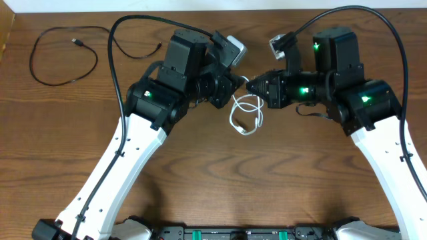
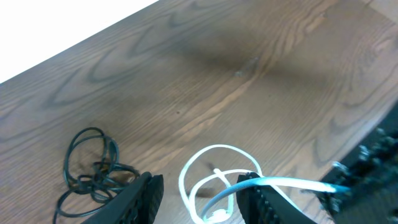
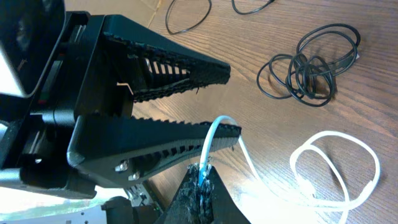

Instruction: Untangle cables

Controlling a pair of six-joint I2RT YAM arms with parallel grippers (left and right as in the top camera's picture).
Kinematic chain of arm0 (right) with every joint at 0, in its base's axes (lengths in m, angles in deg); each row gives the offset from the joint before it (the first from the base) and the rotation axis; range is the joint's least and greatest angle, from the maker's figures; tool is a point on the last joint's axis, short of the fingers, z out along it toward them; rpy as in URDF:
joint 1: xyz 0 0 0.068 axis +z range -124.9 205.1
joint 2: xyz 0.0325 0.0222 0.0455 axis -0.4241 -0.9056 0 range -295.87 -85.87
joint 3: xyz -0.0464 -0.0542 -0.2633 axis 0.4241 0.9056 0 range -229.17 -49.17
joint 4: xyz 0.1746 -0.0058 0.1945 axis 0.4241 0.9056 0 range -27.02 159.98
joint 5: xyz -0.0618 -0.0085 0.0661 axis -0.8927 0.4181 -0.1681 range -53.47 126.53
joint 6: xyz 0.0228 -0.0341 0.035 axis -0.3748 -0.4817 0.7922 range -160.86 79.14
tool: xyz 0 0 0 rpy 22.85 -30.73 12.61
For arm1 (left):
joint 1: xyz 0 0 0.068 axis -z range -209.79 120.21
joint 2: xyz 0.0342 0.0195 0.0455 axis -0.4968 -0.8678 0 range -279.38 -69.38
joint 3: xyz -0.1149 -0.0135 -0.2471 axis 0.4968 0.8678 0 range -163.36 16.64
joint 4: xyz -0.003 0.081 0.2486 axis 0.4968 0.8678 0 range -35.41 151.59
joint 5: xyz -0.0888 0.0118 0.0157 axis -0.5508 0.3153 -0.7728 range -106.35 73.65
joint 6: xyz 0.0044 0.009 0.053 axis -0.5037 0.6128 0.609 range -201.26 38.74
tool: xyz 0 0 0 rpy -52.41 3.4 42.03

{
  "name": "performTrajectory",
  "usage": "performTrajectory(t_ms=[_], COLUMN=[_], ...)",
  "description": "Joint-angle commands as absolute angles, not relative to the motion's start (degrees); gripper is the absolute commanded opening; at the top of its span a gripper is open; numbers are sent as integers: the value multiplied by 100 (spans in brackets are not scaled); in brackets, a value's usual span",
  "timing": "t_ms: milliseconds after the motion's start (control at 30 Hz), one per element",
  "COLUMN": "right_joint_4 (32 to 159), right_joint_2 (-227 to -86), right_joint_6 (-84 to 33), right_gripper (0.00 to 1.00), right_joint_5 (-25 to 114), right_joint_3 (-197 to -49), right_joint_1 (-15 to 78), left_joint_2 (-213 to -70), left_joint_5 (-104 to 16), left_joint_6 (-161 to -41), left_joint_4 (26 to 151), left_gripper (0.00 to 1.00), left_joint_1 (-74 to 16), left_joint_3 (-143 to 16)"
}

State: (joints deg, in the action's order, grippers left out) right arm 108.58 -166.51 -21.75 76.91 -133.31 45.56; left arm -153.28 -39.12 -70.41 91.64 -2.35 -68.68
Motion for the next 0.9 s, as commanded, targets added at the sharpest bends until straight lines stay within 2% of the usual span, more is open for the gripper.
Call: performTrajectory(t_ms=[0, 67, 467, 700, 800, 867], right_joint_4=[10865, 10860, 10841, 10847, 10878, 10882], right_joint_2=[-16634, -16634, -16634, -16634, -16634, -16634], right_joint_6=[-2061, -2002, -1963, -1965, -1965, -1965], right_gripper=[1, 1, 1, 1, 1, 1], right_joint_5=[7811, 7815, 8399, 8471, 8449, 8449], right_joint_3=[-13350, -13350, -13350, -13350, -13350, -13350], right_joint_1=[4526, 4526, 4526, 4480, 4419, 4379], left_joint_2=[-15363, -15363, -15363, -15363, -15363, -15363], left_joint_5=[-4183, -4185, -4594, -4591, -4591, -4591], left_joint_6=[-6945, -6947, -6928, -6928, -6928, -6928], left_joint_4=[9156, 9158, 9138, 9136, 9136, 9136], left_gripper=[44, 38, 32, 19, 19, 9], left_joint_1=[-248, -248, -248, -248, -250, -248], left_joint_3=[-6940, -6940, -6940, -6940, -6940, -6940])
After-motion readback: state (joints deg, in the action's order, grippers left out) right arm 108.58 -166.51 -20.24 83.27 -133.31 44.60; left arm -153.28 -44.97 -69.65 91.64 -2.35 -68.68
